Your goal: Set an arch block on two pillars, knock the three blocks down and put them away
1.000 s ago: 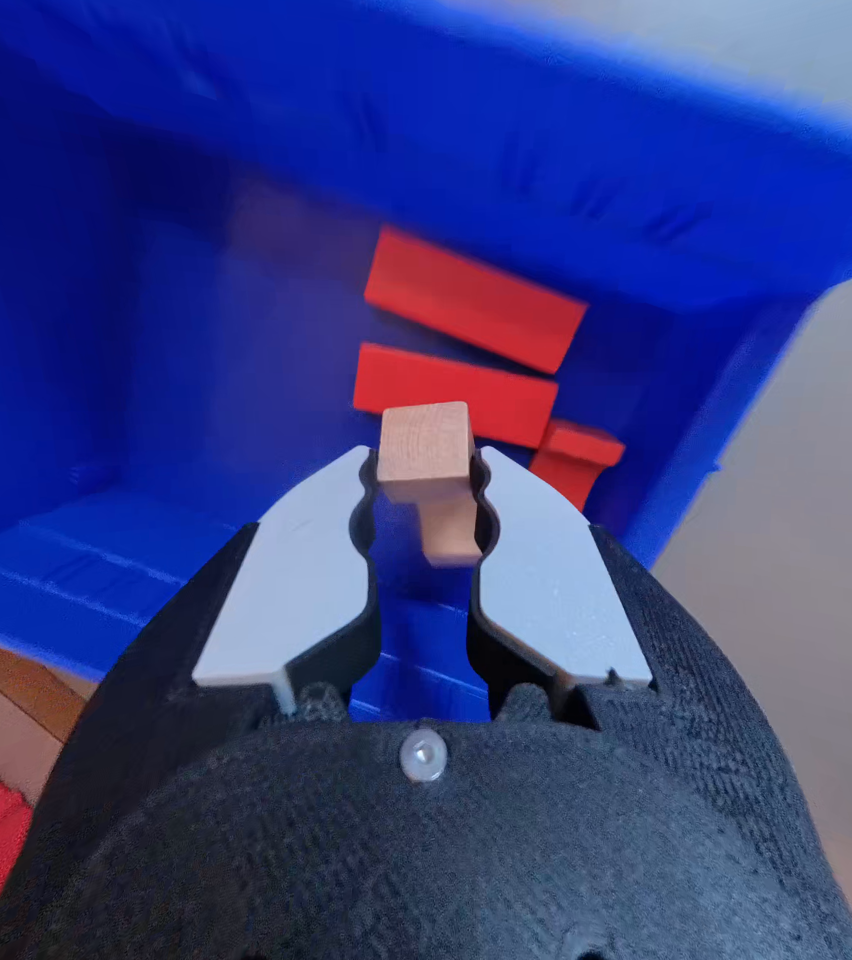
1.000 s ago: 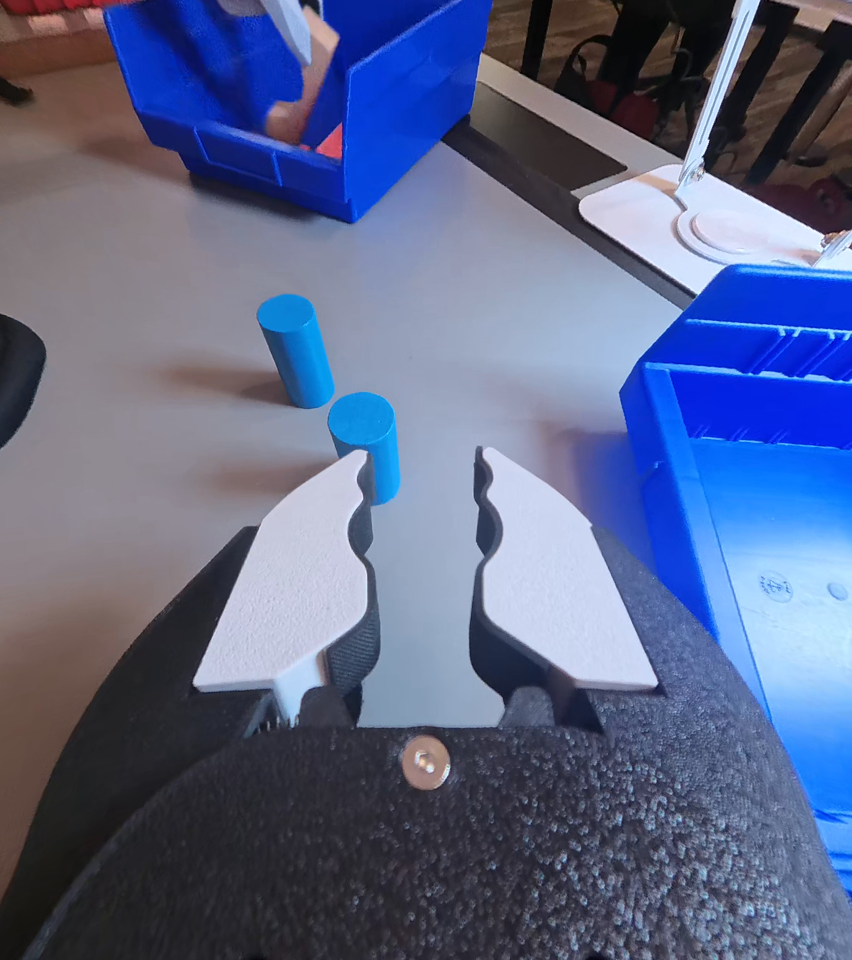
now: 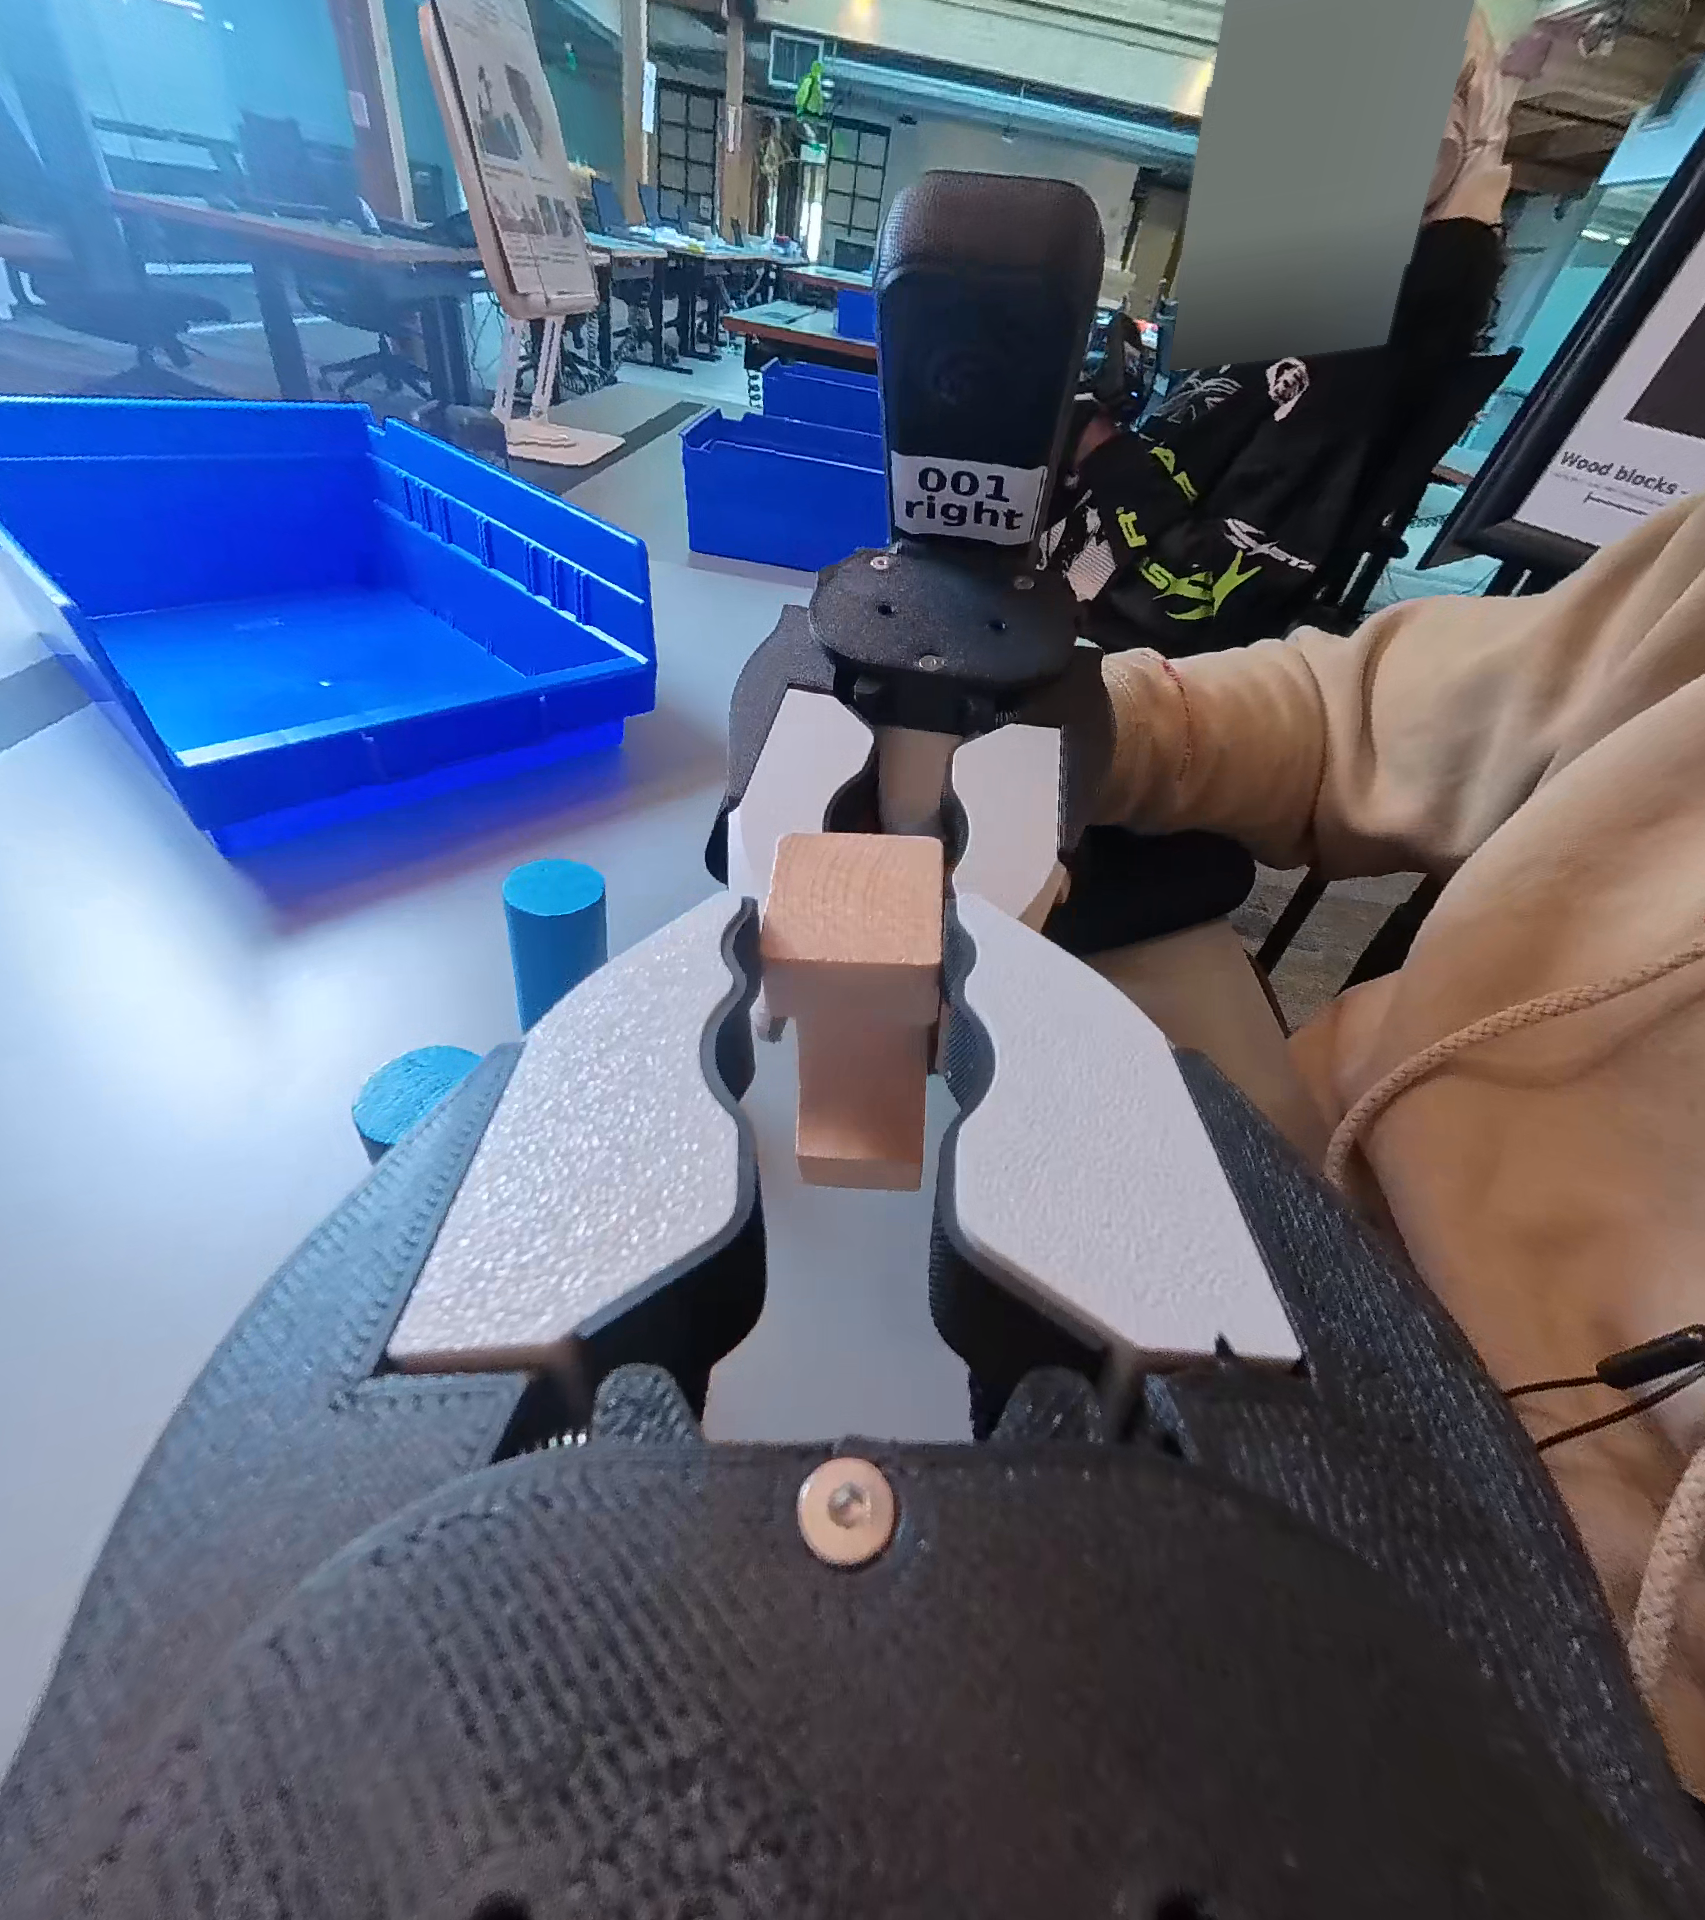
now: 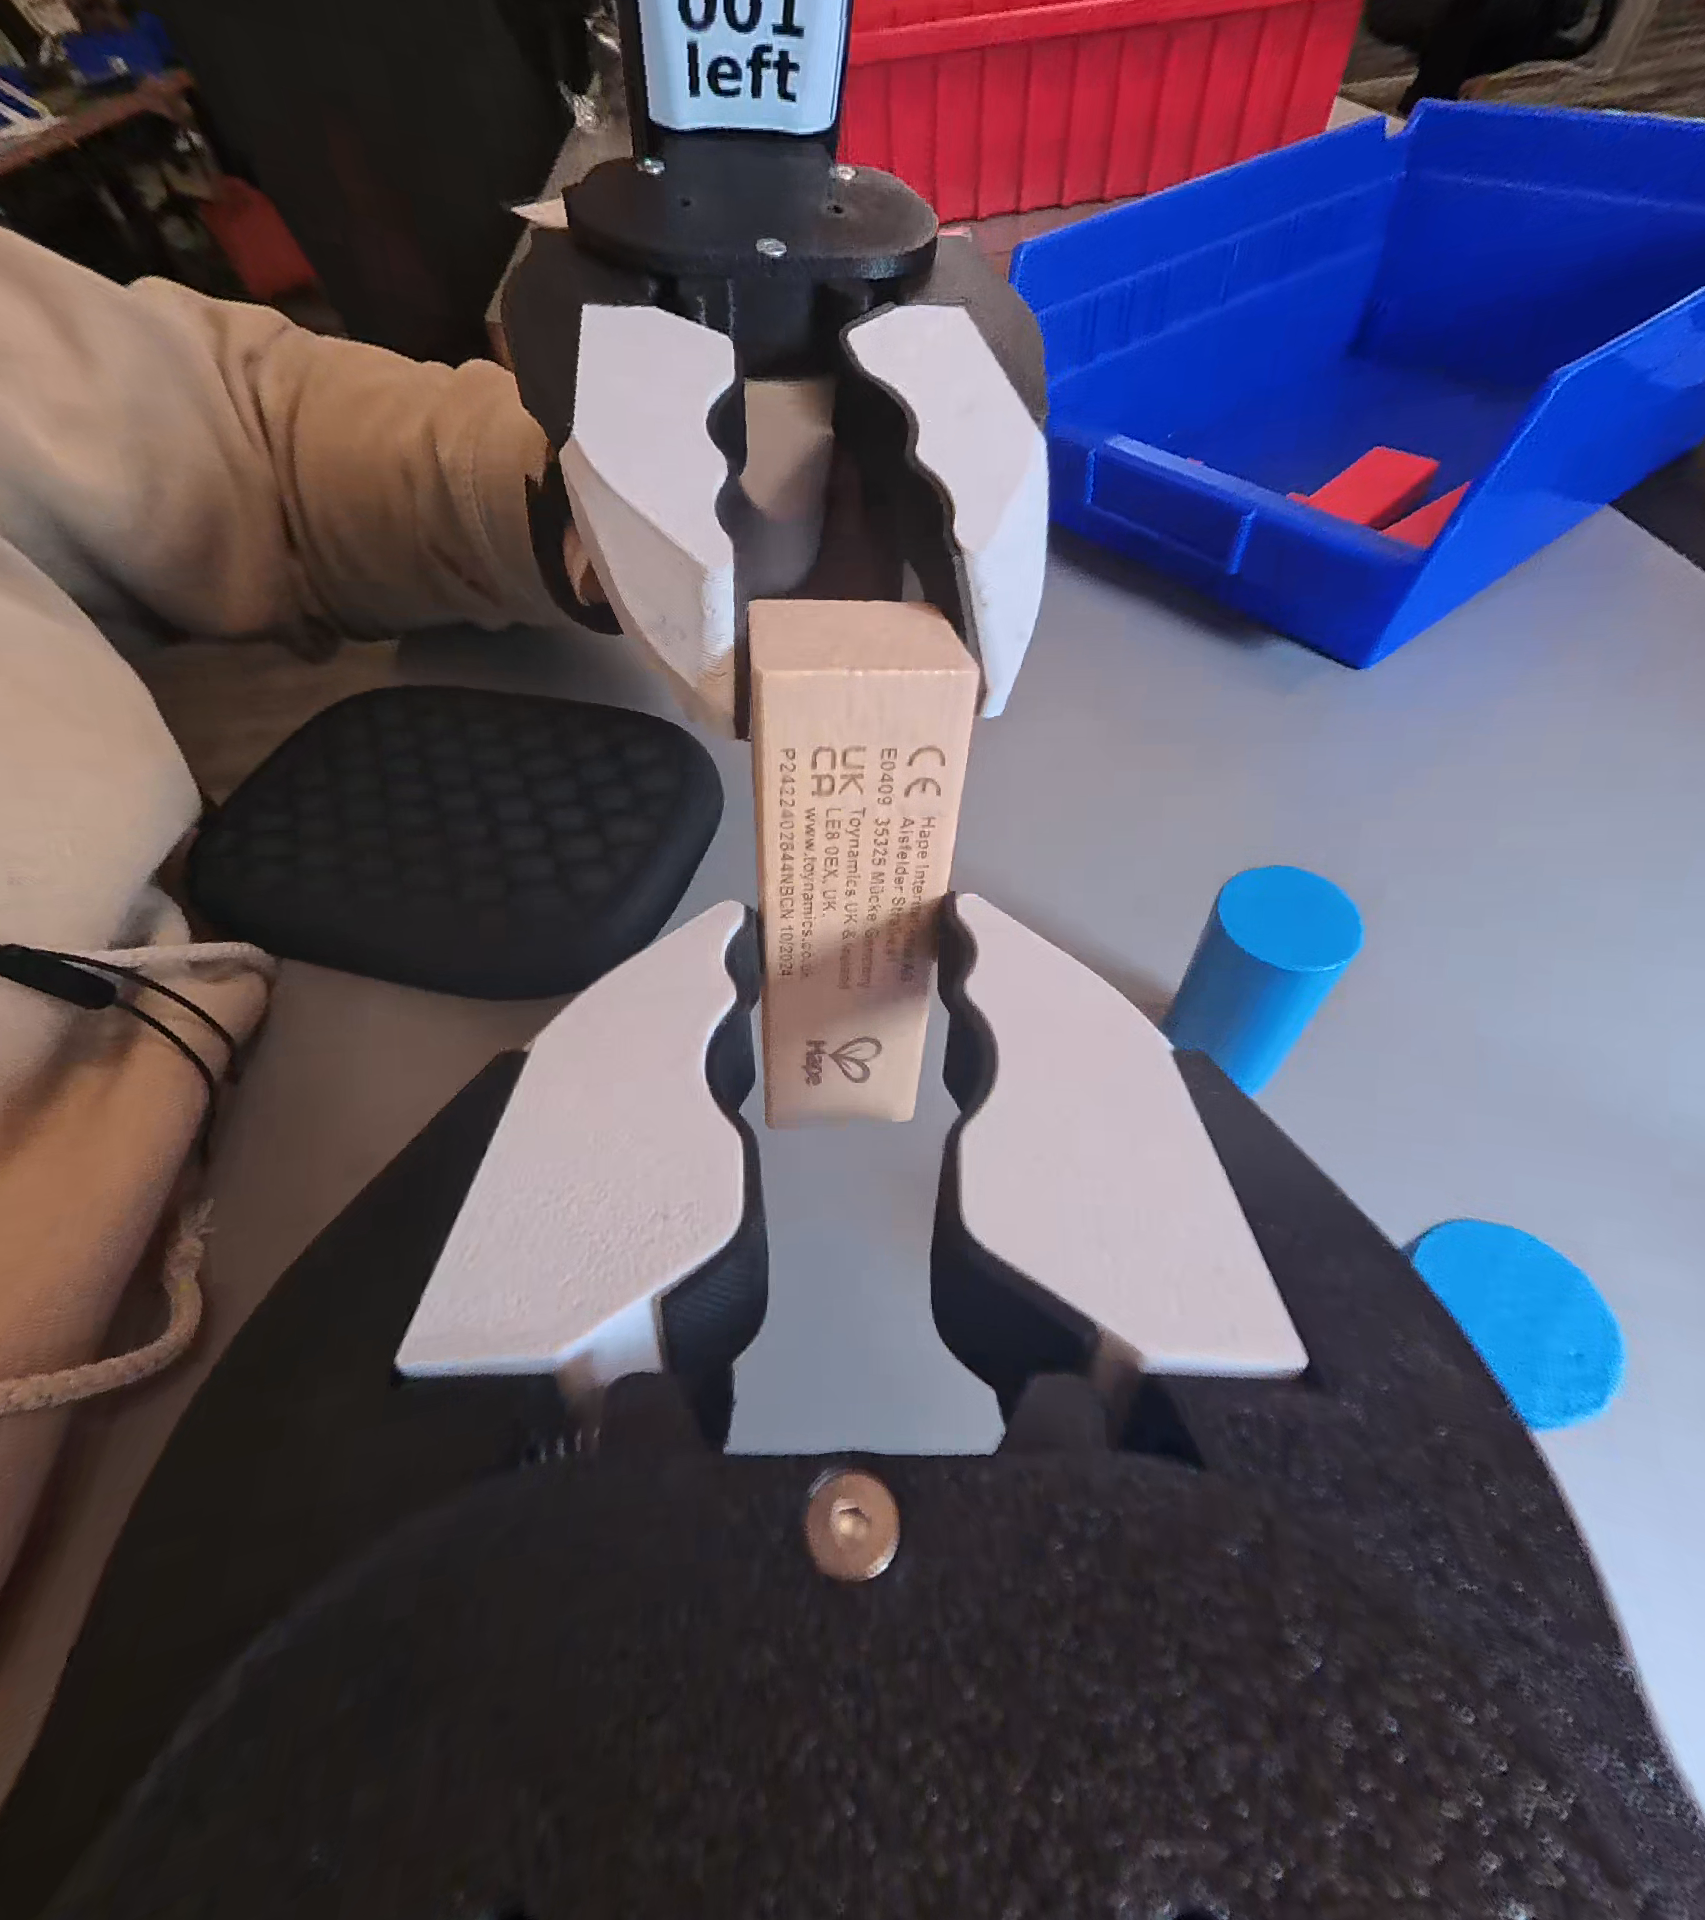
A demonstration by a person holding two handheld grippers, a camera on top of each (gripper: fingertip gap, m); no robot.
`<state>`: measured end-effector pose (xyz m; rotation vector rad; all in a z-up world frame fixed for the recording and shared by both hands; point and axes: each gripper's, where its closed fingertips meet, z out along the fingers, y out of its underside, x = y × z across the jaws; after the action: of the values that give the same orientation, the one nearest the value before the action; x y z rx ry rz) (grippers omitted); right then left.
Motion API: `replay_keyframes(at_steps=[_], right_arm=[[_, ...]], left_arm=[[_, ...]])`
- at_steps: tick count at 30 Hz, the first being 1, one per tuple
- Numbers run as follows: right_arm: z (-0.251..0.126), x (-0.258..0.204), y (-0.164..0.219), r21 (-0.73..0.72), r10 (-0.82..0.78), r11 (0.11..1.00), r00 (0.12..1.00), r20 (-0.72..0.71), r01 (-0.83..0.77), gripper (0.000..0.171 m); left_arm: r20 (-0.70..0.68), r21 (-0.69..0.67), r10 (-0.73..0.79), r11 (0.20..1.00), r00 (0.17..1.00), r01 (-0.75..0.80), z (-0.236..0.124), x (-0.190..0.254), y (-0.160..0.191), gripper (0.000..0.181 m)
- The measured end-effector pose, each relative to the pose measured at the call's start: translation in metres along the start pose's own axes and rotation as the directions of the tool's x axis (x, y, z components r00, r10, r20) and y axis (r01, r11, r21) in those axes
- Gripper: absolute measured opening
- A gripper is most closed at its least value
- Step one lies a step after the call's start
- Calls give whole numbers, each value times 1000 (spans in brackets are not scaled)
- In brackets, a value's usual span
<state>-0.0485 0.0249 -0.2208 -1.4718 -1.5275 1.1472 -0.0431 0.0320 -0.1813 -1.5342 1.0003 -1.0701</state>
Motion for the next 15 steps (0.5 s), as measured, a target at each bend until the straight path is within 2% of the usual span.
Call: replay_keyframes(at_steps=[4,7,11,15], right_arm=[[-11,5,-1,-68,-22,997,1000,-3,21,32],[-28,20,-5,-203,-84,976,996,-29,76,32],[-50,54,-20,-430,-184,891,981,-58,142,32],[-51,82,-26,-608,-255,773,966,-36,181,32]], left_arm=[[22,-32,20,999,1000,-19,-2,-3,8,34],[64,-74,5,997,998,-1,-7,-11,22,35],[149,-143,40,989,988,-18,-19,-19,46,35],[221,-207,72,978,973,-26,-27,-30,71,35]])
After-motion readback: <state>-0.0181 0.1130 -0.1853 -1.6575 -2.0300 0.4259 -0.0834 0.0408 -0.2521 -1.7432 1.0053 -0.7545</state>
